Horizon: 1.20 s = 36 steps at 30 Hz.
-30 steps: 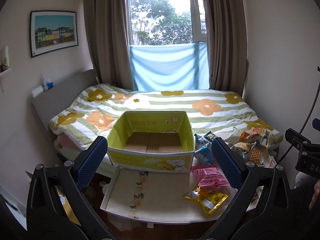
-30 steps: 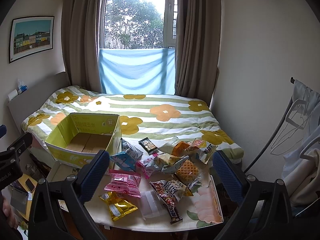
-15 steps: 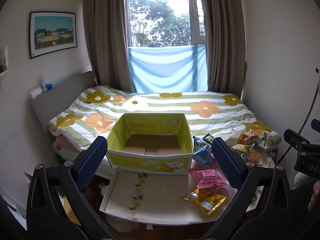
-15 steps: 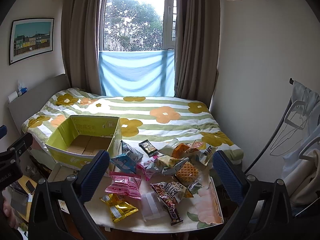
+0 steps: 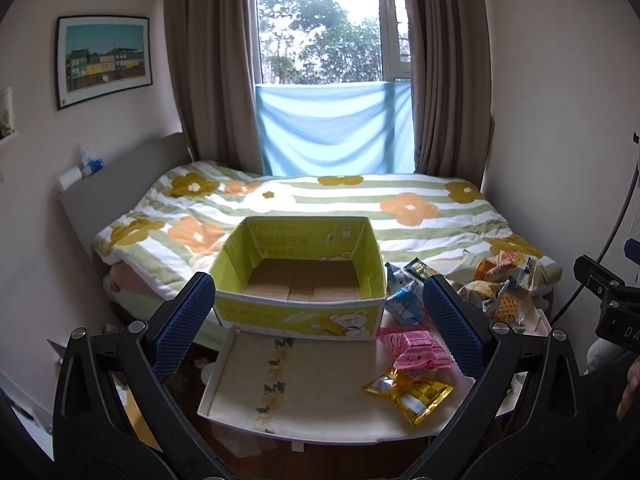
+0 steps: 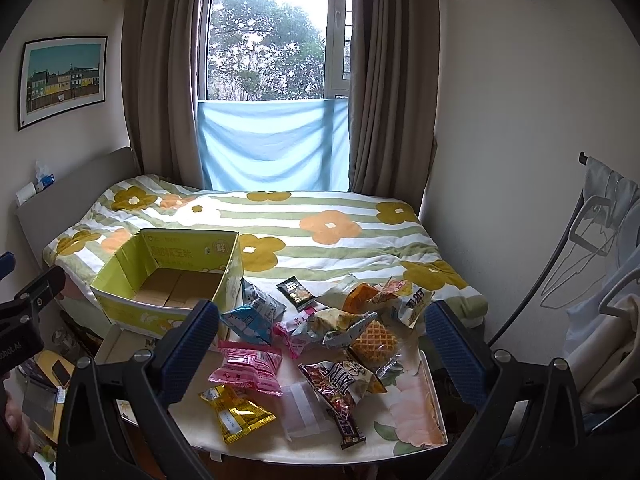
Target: Organize snacks
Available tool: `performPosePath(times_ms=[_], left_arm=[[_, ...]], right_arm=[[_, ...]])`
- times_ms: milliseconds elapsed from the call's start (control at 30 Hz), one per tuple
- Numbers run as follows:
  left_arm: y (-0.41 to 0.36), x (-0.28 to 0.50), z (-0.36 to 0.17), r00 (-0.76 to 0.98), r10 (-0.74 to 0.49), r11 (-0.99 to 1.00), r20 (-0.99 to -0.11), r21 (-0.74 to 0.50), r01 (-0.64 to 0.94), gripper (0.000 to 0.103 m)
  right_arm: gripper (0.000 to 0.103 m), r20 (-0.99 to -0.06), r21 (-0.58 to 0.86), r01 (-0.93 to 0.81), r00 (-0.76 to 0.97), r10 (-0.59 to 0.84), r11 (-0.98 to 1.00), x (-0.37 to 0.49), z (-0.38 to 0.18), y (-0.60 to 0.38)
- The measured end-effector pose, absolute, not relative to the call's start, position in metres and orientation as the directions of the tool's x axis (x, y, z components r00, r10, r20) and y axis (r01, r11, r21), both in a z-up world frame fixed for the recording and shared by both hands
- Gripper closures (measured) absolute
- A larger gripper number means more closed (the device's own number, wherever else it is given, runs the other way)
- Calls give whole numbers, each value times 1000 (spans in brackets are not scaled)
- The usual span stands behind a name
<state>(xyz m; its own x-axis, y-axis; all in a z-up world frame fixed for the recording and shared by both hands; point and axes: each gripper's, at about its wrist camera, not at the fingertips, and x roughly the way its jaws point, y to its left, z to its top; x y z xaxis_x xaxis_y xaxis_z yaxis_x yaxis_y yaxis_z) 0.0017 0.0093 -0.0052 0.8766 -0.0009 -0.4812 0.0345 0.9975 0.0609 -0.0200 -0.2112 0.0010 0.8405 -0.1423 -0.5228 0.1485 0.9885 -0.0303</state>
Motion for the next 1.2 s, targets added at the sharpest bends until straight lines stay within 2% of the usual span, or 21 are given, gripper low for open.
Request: performPosePath(times_ms=[367,500,767,933,1200], left_arm=[[7,30,-55,767,-80,994,-637,5,108,0],[-3,41,-86,695,-105,994,-712,-53,96,0],[-40,59,-152,557,-80,996,-826,-86,15,0],[-66,72,-194,470,-81,994,-879,-108,-31,0],[-89,92,-255,378,-55,985,-924,-113,-134,0]], right_arm=[[0,-605,-2,185,782,-149,983,-14,-35,-228],[0,-660,16,162,743,-111,987,-10,-65,-246],[0,-747,76,67,665,12,995,25,-127,-283],[0,-802,171,64,588,101,983,50,-169,-307],[0,-845,435,221,437,310,873,75,-235,-337]])
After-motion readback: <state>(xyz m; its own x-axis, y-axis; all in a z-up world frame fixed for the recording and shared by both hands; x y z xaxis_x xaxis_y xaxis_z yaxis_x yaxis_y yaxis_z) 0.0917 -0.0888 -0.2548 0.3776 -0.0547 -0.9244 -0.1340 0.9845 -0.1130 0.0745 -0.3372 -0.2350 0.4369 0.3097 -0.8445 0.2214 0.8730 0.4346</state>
